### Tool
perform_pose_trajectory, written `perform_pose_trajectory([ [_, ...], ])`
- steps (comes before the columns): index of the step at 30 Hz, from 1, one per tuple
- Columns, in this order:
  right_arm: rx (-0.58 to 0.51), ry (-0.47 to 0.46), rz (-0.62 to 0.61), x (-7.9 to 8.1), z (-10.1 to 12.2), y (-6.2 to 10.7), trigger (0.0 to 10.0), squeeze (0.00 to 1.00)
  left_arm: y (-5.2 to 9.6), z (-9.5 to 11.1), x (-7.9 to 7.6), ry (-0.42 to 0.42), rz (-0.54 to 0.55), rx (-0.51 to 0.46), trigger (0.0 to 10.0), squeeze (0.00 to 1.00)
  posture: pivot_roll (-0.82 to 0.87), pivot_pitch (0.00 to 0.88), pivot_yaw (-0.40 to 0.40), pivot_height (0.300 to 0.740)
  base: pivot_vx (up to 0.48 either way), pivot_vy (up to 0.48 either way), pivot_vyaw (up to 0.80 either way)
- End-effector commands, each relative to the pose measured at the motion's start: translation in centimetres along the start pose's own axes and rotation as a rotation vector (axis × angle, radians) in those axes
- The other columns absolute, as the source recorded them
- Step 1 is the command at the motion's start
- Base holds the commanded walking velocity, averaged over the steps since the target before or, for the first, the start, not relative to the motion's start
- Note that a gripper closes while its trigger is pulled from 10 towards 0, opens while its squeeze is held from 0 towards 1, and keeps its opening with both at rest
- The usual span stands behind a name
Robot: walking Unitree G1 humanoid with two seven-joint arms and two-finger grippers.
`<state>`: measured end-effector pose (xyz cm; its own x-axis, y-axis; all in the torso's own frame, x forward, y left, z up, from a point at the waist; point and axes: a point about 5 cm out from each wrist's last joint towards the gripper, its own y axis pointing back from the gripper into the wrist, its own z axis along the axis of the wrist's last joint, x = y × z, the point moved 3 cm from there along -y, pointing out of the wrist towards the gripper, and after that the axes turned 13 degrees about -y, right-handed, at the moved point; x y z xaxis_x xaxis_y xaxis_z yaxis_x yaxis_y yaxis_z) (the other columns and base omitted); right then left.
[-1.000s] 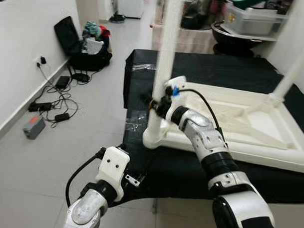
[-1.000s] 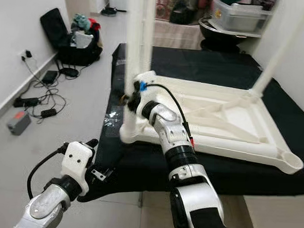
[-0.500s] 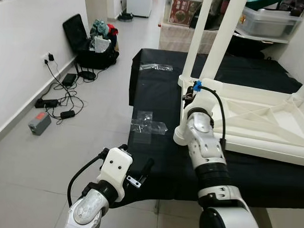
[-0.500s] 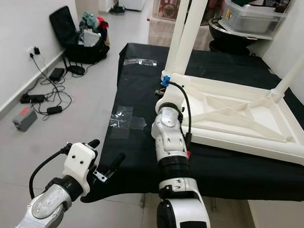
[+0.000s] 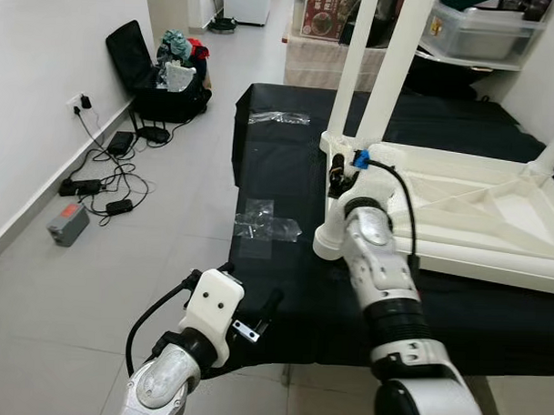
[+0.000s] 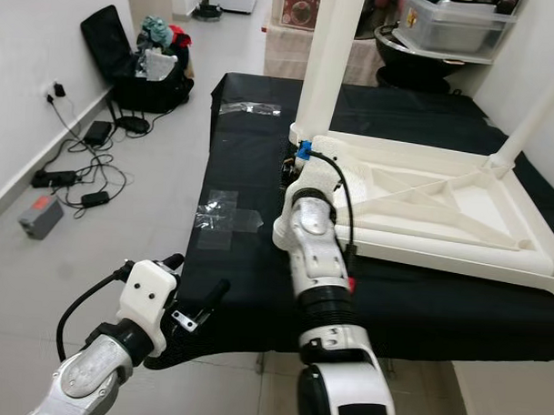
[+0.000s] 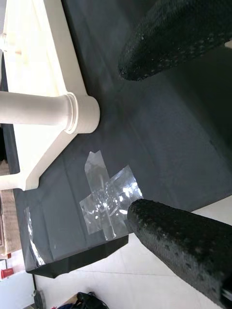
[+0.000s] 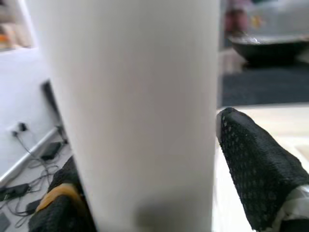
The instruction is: Building children table
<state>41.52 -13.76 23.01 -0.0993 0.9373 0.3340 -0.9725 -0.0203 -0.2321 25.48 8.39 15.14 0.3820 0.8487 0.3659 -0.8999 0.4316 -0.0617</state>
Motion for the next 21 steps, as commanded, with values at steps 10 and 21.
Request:
perform_pose_trajectory([
  [10, 0.355, -0.057, 0.608, -0.2, -2.1, 1.8, 10.0, 0.0, 0.1, -0.3, -0.6, -0.011, -0.034, 0.002, 10.0, 0.0, 0.12, 0.086, -0.076, 0.74, 0.0, 0.0, 0.0],
  [21, 0.444, -0.296, 1.006, 2.9, 0.1, 2.3, 10.0, 0.0, 0.4, -0.3, -0.7, -0.018, -0.049, 0.005, 10.0, 0.0, 0.14, 0.086, -0.077, 0.74, 0.0, 0.0, 0.0],
])
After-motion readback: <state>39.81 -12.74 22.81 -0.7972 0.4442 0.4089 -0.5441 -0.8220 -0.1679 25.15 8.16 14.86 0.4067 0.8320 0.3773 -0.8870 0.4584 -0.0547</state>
